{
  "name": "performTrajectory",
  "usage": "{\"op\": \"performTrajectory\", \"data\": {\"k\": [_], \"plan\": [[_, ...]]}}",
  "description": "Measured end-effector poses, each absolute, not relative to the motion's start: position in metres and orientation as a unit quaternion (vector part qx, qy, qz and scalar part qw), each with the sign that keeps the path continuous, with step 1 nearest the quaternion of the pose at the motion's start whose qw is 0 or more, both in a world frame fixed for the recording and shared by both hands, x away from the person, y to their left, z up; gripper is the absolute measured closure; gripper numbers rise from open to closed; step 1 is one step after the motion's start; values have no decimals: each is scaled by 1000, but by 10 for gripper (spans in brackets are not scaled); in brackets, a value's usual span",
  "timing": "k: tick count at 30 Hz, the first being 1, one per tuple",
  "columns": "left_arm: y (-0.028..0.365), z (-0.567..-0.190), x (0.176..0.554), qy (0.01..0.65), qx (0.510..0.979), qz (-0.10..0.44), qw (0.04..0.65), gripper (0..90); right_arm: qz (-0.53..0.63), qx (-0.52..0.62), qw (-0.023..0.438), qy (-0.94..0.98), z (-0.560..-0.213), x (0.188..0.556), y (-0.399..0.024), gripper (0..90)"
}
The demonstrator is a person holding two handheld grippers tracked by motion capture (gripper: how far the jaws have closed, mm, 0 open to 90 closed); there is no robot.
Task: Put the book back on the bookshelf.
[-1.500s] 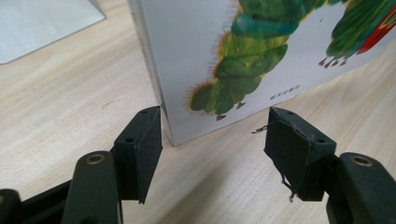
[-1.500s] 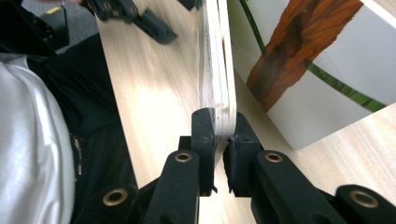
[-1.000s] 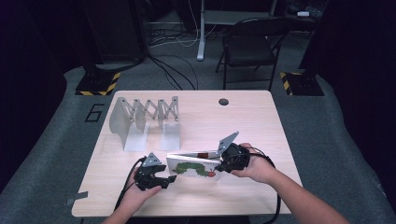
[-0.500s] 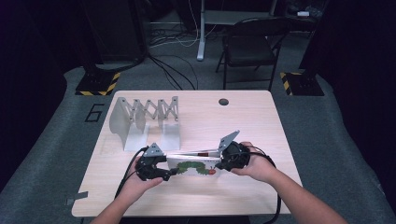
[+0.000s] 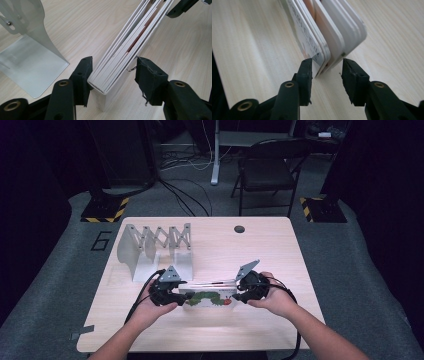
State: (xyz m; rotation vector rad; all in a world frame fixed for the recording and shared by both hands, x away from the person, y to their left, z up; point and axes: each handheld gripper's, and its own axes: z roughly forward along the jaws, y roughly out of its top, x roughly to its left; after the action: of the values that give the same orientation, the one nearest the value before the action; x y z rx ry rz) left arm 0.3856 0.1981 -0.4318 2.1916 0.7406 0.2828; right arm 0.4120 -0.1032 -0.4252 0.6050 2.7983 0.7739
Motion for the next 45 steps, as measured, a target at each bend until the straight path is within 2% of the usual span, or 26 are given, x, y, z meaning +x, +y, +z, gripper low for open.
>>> {"op": "performTrajectory", "data": {"k": [4,11,26,30,36,45], "plan": [[199,-431,383,284,869,112,389,540,270,216,98,933,-424,415,-105,571],[199,-427,380,262,884,99,373,645,288,221,107,926,-423,420,-103,569],[181,-423,390,274,887,86,362,615,297,233,128,917,-425,426,-99,593],[174,-423,392,264,890,81,363,560,305,237,125,914,-426,425,-101,599],[170,-424,396,267,891,82,357,603,310,244,127,910,-427,424,-100,599],[166,-427,397,267,893,84,352,612,311,244,126,910,-427,425,-99,604]]}}
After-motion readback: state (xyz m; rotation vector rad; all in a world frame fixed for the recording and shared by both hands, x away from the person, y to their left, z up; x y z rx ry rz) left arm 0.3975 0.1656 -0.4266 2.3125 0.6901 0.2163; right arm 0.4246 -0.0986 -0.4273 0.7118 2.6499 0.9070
